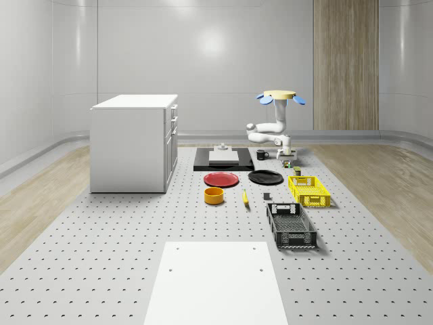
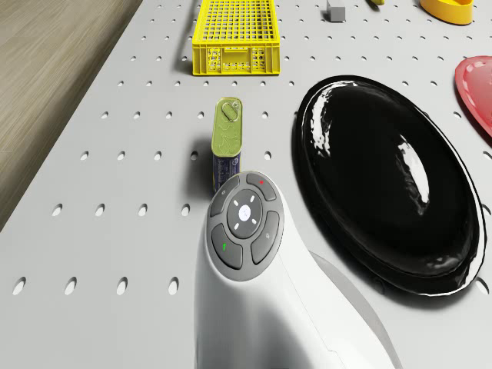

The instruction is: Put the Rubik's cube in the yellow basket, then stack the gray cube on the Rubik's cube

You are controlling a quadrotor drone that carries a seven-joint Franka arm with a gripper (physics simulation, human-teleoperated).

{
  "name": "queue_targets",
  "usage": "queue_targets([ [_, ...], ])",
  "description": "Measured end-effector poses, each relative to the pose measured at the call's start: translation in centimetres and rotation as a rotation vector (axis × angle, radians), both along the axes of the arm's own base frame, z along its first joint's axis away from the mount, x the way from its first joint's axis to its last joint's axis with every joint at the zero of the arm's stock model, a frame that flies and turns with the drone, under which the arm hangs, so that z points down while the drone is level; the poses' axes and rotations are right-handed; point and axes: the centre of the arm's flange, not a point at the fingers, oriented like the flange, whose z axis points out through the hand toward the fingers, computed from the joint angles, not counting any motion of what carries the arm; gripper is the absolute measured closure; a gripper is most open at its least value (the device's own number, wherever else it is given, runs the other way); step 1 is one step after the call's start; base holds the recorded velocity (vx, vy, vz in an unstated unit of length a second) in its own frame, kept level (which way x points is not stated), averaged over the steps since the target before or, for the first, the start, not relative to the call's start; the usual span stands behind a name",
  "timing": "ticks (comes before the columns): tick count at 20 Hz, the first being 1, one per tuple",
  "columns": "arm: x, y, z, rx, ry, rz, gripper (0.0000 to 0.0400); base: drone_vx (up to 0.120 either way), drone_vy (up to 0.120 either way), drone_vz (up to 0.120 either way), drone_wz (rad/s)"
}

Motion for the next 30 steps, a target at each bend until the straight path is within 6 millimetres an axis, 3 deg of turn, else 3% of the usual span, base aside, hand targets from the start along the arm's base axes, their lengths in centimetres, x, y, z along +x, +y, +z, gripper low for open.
queue_targets([
  [6, 0.0, 0.0, -0.8, 0.000, 0.000, 0.000, 0.0073, 0.000, 0.000, 0.000, 0.000],
  [11, 0.0, 0.0, -2.5, 0.000, 0.000, 0.000, 0.0074, 0.008, 0.000, 0.112, 0.000],
  [25, 0.0, 0.0, -3.7, 0.000, 0.000, 0.000, 0.0075, 0.120, 0.000, 0.120, 0.000],
  [30, 0.0, 0.0, -3.8, 0.000, 0.000, 0.000, 0.0075, 0.120, 0.056, 0.000, 0.000],
])
